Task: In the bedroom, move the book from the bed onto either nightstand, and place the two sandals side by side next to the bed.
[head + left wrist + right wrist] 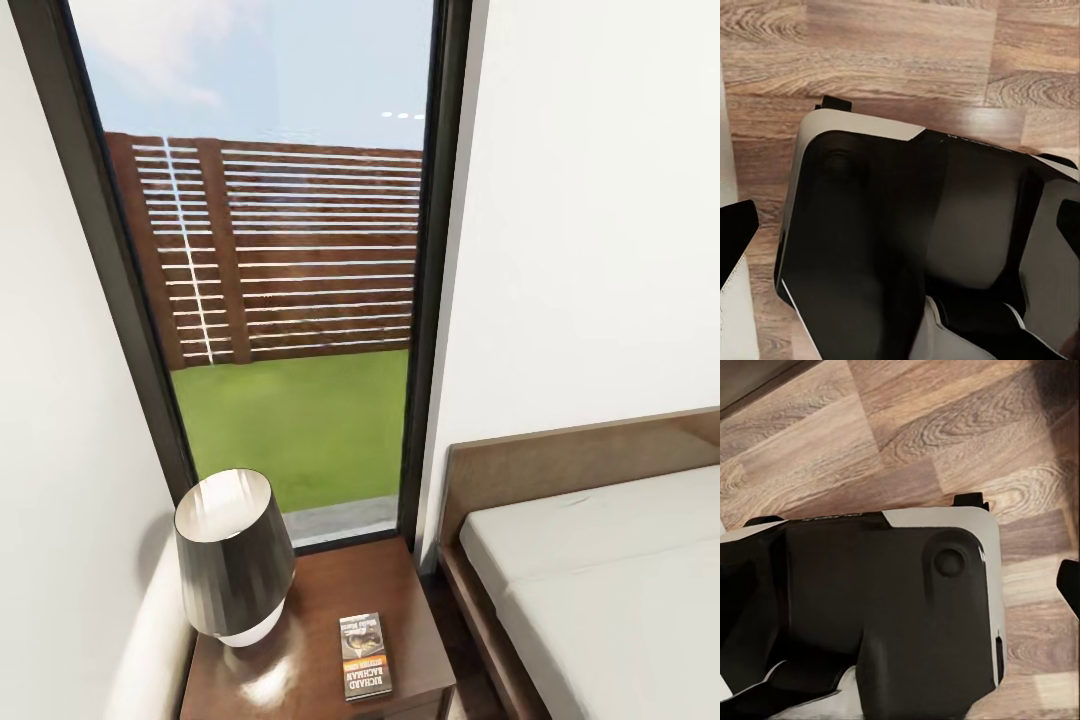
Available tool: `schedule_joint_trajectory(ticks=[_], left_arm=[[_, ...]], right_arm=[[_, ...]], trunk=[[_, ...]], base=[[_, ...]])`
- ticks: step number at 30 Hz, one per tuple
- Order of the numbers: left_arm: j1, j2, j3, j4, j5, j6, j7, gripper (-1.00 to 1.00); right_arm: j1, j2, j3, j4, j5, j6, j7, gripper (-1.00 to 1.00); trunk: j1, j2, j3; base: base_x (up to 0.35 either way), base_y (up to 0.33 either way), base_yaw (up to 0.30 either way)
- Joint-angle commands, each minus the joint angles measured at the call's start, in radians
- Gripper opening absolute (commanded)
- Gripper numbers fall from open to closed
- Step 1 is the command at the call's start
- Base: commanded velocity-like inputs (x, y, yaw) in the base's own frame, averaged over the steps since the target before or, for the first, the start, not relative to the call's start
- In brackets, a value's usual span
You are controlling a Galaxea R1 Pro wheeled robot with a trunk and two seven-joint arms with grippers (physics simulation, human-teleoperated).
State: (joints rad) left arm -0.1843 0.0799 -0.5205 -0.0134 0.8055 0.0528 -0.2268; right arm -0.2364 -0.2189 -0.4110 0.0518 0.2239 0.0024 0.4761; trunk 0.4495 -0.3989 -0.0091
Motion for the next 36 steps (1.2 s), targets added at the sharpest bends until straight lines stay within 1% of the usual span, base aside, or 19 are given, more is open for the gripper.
schedule_joint_trajectory(ticks=[1,9,17,20,28,32,36], left_arm=[[0.005,-0.001,-0.006,-0.001,0.010,-0.004,-0.001,1.00],[0.032,-0.003,-0.006,-0.001,0.012,-0.052,0.005,1.00],[0.038,-0.007,-0.001,-0.002,0.014,-0.066,0.006,1.00],[0.038,-0.015,0.001,-0.002,0.014,-0.067,0.006,1.00],[0.048,-0.045,0.003,-0.001,0.015,-0.069,0.014,1.00],[0.063,-0.051,0.004,-0.001,0.015,-0.078,0.031,1.00],[0.072,-0.054,0.005,0.000,0.015,-0.087,0.053,1.00]], right_arm=[[0.002,0.000,-0.009,0.002,0.008,0.000,-0.003,1.00],[0.015,0.003,-0.009,0.002,0.009,0.006,-0.019,1.00],[0.017,0.004,-0.005,0.001,0.009,0.008,-0.022,1.00],[0.017,0.004,-0.004,0.000,0.009,0.009,-0.022,1.00],[0.017,0.006,-0.009,0.002,0.009,0.013,-0.023,1.00],[0.021,0.012,-0.010,0.003,0.008,0.031,-0.028,1.00],[0.041,0.021,-0.011,0.003,0.008,0.056,-0.044,1.00]], trunk=[[0.000,-0.001,-0.001],[0.000,-0.001,-0.001],[0.000,-0.001,-0.001],[0.000,-0.001,-0.001],[0.000,-0.001,-0.001],[0.000,-0.001,-0.001],[0.000,-0.001,-0.001]], base=[[0.000,0.000,0.000],[0.000,0.000,0.000],[0.000,0.000,0.000],[0.000,0.000,0.000],[0.000,0.000,0.000],[0.000,0.000,0.000],[0.000,0.000,0.000]])
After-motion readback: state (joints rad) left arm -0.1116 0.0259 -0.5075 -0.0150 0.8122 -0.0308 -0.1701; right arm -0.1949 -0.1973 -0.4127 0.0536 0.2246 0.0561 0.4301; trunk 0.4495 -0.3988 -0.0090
